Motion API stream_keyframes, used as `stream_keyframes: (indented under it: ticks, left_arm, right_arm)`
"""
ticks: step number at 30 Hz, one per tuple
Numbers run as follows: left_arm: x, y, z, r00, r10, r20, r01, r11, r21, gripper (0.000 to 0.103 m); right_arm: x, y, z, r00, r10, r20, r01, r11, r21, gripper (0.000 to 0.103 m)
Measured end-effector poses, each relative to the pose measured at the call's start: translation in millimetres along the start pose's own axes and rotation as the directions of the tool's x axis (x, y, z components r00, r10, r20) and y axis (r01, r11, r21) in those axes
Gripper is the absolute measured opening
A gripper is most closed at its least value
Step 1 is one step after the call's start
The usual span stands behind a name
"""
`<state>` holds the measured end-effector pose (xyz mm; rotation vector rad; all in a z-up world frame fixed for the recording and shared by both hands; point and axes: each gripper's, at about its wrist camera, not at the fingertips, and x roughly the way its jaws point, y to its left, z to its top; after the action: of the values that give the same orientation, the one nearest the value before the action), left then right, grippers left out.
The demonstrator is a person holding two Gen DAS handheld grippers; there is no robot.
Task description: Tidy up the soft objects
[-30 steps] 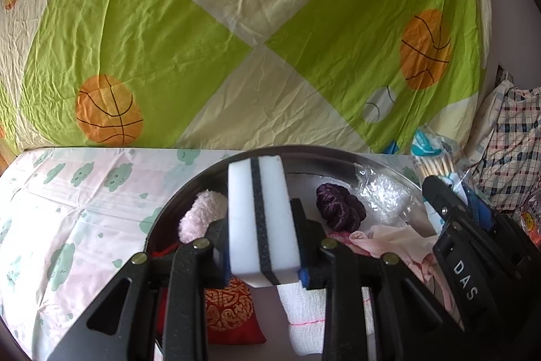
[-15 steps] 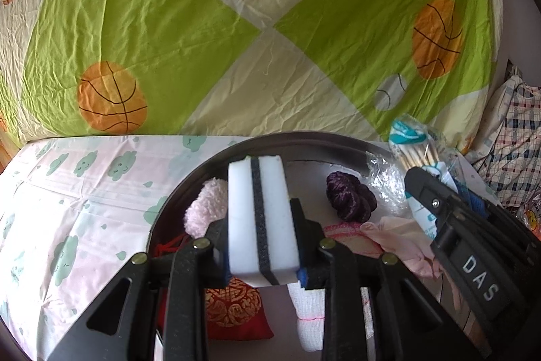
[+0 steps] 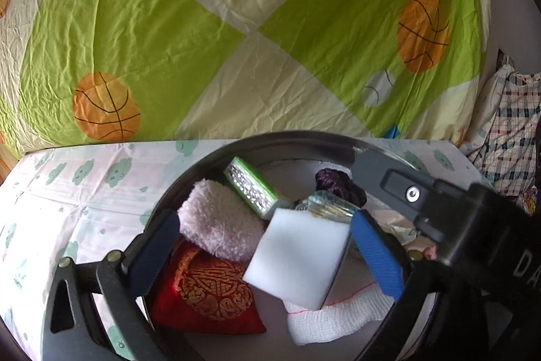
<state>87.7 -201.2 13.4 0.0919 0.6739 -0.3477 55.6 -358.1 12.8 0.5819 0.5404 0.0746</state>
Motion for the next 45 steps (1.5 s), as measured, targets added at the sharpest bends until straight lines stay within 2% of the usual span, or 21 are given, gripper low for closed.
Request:
stream_keyframes:
  ticks: [1, 4, 9, 13, 16, 18, 20, 24, 27, 31, 36, 38, 45]
  left_arm:
    - [1, 1, 1, 1.0, -0.011, -0.015, 0.011, 1.0, -0.003, 0.102]
    - [0, 2, 2, 1.0, -0.015, 0.004, 0.015, 1.0, -0.019, 0.102]
    - [-1, 2, 1, 1.0, -0.02, 0.014, 0.021, 1.0, -0.021, 0.102]
    - [-3, 2, 0, 0.999, -0.019, 0.028, 0.02, 0.999, -0.03, 0.102]
    - [-3, 2, 0, 0.999, -0.018, 0.033, 0.019, 0.999, -0.038, 0.102]
    - [-5, 4, -1, 0.999, -0.01, 0.038, 0.012, 0.999, -0.048, 0.102]
    - [-9, 7, -2, 0.999, 0.003, 0.052, 0.0, 0.998, -0.059, 0.102]
    - [-14, 14, -4, 0.997, 0.026, 0.069, -0.02, 0.996, -0.083, 0.102]
    - [-16, 16, -5, 0.995, 0.058, 0.086, -0.051, 0.996, -0.077, 0.102]
    - [-18, 15, -7, 0.988, 0.101, 0.113, -0.097, 0.994, -0.041, 0.102]
    - [-13, 18, -14, 0.989, 0.113, 0.1, -0.11, 0.993, -0.034, 0.101]
    - [-15, 20, -17, 0.987, 0.112, 0.119, -0.108, 0.993, -0.038, 0.101]
    - [-25, 26, -26, 0.974, 0.1, 0.203, -0.09, 0.994, -0.058, 0.102]
  right_arm:
    - [0, 0, -1, 1.0, -0.002, 0.003, 0.002, 1.0, 0.005, 0.082]
    - [-5, 2, 1, 1.0, -0.004, 0.023, 0.004, 1.0, 0.001, 0.082]
    - [-21, -1, 2, 0.994, -0.015, 0.104, 0.014, 1.0, 0.006, 0.082]
    - [-36, -2, -1, 0.976, -0.096, 0.193, 0.1, 0.995, -0.011, 0.083]
    - [-37, 2, -3, 0.962, -0.16, 0.22, 0.177, 0.982, -0.06, 0.086]
    - [-37, 7, -6, 0.944, -0.223, 0.242, 0.254, 0.962, -0.101, 0.086]
    - [-41, 10, -11, 0.912, -0.28, 0.299, 0.328, 0.937, -0.121, 0.086]
    - [-49, 15, -19, 0.874, -0.301, 0.382, 0.382, 0.911, -0.154, 0.086]
    - [-50, 18, -23, 0.857, -0.304, 0.417, 0.402, 0.9, -0.17, 0.088]
    - [-48, 20, -26, 0.859, -0.303, 0.413, 0.406, 0.894, -0.189, 0.089]
    - [-44, 30, -34, 0.839, -0.316, 0.443, 0.451, 0.859, -0.242, 0.09]
    - [-46, 34, -37, 0.832, -0.313, 0.458, 0.463, 0.848, -0.26, 0.095]
    - [-54, 38, -44, 0.835, -0.293, 0.467, 0.447, 0.855, -0.262, 0.096]
